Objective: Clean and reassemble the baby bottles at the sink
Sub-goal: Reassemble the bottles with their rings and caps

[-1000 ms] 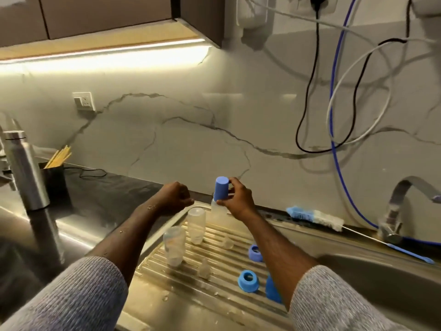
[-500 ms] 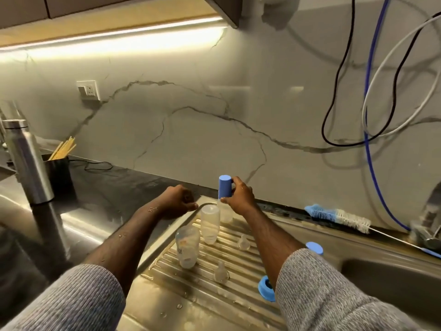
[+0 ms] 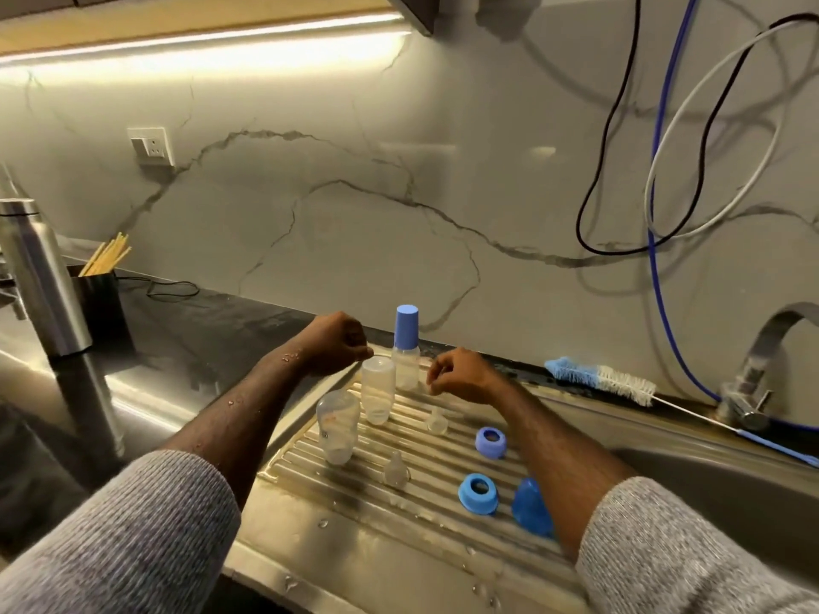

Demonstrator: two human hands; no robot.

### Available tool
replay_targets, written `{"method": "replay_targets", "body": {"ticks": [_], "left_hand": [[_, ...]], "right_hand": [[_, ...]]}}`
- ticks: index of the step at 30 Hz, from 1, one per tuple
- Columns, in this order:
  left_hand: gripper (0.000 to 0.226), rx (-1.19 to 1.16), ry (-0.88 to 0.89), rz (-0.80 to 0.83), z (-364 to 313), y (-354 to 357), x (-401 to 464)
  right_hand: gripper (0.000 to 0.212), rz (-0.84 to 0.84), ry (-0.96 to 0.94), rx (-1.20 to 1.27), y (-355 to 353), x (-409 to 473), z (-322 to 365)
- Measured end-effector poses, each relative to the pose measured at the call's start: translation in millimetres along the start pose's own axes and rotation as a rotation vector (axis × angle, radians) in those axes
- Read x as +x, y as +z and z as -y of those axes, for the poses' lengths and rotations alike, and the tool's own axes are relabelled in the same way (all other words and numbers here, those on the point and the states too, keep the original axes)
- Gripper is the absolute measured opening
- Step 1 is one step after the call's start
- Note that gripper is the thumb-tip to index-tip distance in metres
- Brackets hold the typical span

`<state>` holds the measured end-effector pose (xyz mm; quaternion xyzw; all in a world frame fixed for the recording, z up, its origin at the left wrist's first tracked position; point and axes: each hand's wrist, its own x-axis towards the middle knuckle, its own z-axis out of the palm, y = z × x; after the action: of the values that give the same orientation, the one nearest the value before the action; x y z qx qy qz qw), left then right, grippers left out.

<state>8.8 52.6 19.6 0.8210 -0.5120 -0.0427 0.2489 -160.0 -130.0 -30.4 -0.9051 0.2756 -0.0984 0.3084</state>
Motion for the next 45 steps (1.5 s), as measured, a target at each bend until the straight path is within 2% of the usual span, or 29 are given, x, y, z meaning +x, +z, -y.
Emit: {"method": "replay_targets", "body": {"ticks": [2, 4, 6, 12, 17, 21, 26, 30, 33, 35, 38, 41, 45], "left_hand": [[0.009, -0.012, 0.016, -0.02, -10, 3, 2], [0.008, -0.018, 0.04, -0.032, -24, 7, 2], [0.01, -0.015, 0.066, -0.03, -37, 12, 2], [0.015, 0.036, 0.168, -0.025, -63, 29, -5], [0.014, -0.039, 0.199, -0.062, -83, 50, -8], [0.015, -0.004, 0.181, 0.054, -100, 95, -3], [0.049, 0.126, 0.136, 0.244, -112, 150, 4], [0.053, 0.161, 0.066, 0.358, -110, 170, 6], [0.046, 0.122, 0.023, 0.258, -110, 176, -1], [0.044, 0.038, 0.028, 0.07, -117, 170, -5], [0.045, -0.236, 0.092, -0.192, -142, 152, -9], [0.04, -0.444, 0.26, -0.227, -186, 150, -19], [0.04, -0.63, 0.387, -0.187, -247, 188, -44]], "right_hand": [[0.022, 0.113, -0.007, -0.103, -2, -14, -4], [0.029, 0.147, 0.007, -0.191, 0, -23, -9], [0.029, 0.127, 0.004, -0.225, 6, -27, -13], [0.008, -0.039, -0.061, -0.311, 19, -34, -19], [0.008, -0.307, -0.035, -0.099, -9, -48, -31], [0.004, -0.506, -0.053, 0.065, -35, -87, -52], [0.008, -0.583, -0.113, 0.16, -52, -147, -80], [0.014, -0.631, -0.083, 0.262, -56, -186, -99], [0.023, -0.641, -0.047, 0.339, -50, -207, -115], [0.022, -0.631, 0.008, 0.364, -44, -218, -129], [0.018, -0.646, 0.059, 0.47, -39, -232, -144], [0.025, -0.655, 0.073, 0.597, -43, -240, -153], [0.023, -0.71, 0.173, 0.731, -50, -245, -165]]}}
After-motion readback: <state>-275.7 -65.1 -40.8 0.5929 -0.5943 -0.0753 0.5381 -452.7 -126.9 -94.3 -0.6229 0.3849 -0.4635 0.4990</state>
